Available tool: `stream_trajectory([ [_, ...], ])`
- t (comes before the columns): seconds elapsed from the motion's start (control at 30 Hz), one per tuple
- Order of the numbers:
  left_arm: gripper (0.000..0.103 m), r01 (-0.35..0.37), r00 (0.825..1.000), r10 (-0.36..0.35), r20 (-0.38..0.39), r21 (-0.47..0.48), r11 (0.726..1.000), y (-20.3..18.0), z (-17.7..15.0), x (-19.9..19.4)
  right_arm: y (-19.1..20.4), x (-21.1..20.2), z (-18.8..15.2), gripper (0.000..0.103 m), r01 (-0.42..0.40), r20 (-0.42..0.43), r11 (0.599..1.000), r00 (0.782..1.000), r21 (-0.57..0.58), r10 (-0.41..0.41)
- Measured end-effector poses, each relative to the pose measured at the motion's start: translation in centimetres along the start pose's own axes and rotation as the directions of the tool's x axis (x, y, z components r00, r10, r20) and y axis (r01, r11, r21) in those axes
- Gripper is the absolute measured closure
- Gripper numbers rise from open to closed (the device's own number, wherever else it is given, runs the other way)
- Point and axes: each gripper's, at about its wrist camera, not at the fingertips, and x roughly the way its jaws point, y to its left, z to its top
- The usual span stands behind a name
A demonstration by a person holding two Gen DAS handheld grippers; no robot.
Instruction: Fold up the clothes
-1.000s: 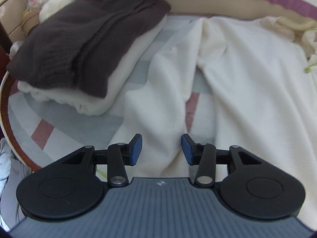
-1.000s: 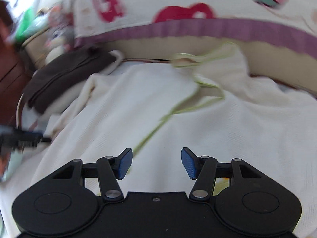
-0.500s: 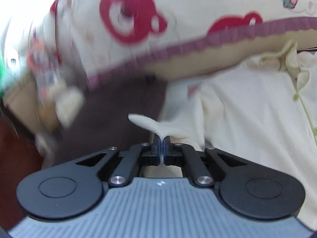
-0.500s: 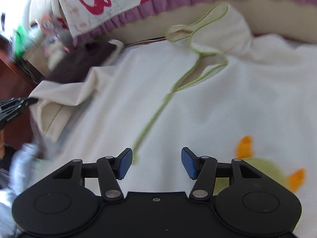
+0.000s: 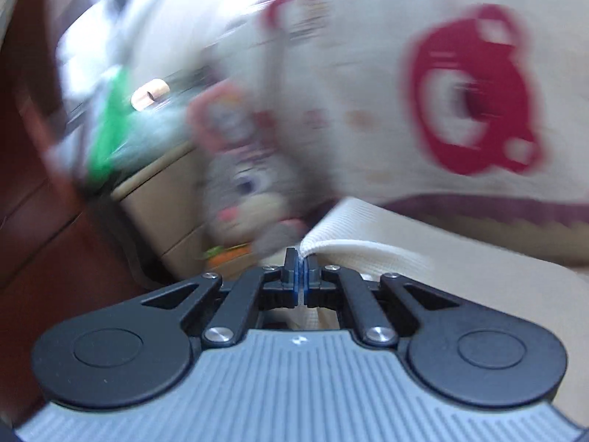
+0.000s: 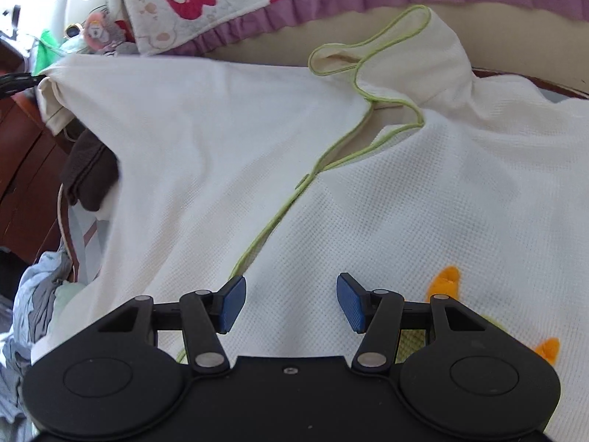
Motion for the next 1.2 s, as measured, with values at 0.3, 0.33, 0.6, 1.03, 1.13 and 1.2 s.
stream_trajectory([
  [0.3,0.062,-0.041,0.984,0.027,-0.175,-0.081,0.996,-2.7,-1.8,4.4,-0.4,-1.9,0.3,0.043,0.081,0.017,0.996,0.997,-0.043,-0.080],
  [0.33,0.062,-0.012,0.984,-0.008,-0.180,-0.113,0.994,-3.2,-1.6,3.8,-0.7,-2.5,0.6,0.043,0.097,0.033,0.994,0.995,-0.045,-0.096],
  [0.6,0.062,0.360,0.896,-0.352,-0.271,-0.024,0.933,-12.5,1.2,-3.7,-4.5,-6.9,4.2,0.043,0.233,0.157,0.971,0.962,-0.046,-0.223],
  [1.03,0.052,0.745,0.666,-0.677,-0.312,0.297,0.597,-36.6,-8.0,-14.9,-11.2,-11.2,5.9,0.043,0.480,0.217,0.877,0.855,0.015,-0.472],
  [1.13,0.052,0.771,0.636,-0.720,-0.278,0.197,0.606,-39.9,-8.2,-13.9,-14.9,-13.1,5.8,0.043,0.456,0.192,0.869,0.851,0.191,-0.489],
  [1.2,0.051,0.778,0.627,-0.729,-0.274,0.171,0.605,-41.5,-8.4,-13.0,-17.4,-14.4,5.7,0.043,0.430,0.172,0.847,0.851,0.314,-0.496],
])
